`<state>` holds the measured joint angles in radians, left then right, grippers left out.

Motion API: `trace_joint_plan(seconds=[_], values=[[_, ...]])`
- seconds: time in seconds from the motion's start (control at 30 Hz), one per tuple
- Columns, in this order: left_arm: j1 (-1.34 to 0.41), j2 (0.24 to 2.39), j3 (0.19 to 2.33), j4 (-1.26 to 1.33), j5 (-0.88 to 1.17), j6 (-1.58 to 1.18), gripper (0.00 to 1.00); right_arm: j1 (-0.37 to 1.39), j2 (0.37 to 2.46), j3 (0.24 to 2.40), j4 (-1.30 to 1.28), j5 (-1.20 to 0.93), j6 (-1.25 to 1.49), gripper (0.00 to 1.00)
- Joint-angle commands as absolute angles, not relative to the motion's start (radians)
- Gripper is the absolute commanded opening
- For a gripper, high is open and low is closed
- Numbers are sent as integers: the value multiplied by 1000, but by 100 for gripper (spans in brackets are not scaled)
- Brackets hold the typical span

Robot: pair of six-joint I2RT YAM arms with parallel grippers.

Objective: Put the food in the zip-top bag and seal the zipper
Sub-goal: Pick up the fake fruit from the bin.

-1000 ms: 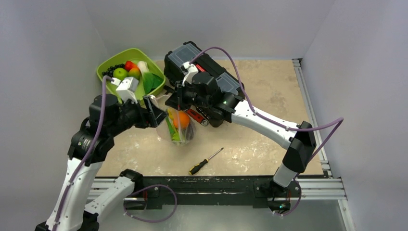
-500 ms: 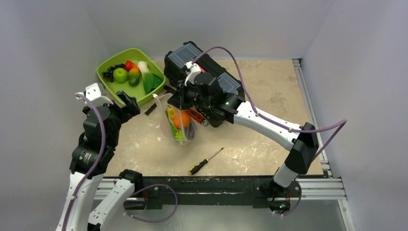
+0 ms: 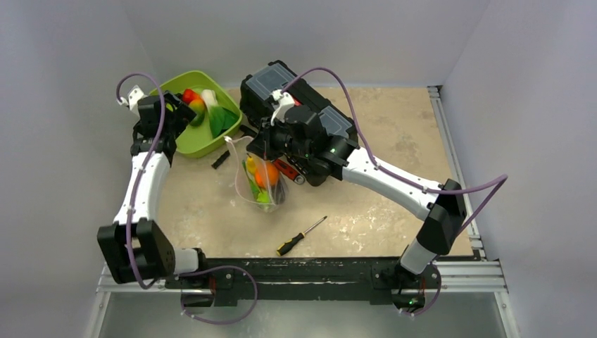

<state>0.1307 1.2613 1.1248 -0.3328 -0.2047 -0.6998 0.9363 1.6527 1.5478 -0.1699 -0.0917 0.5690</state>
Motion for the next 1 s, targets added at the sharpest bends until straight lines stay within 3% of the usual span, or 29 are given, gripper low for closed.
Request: trace_joint_plan(seconds=[0.0,0.13,0.2,0.37,0.6,0.77,0.97], values=[[209,1411,1133,-6,-73,-779,98,925,1607,1574,-157,-89,544,0],[231,1641,1244,105,-62,-731,97,919,1606,1571,-165,-98,542,0],[243,1755,1316,110,-25,-741,91,916,1606,1568,-162,-97,537,0],[249,1934,1343,274,-17,-829,87,905,1624,1581,-178,-101,526,0],[251,2068,1352,324,-158,-960,90,898,1631,1574,-183,-107,526,0],[250,2145,1452,170,-183,-997,99,888,1631,1558,-178,-109,528,0],[253,2201,1466,266,-78,-1031,95,879,1642,1557,-173,-122,532,0]])
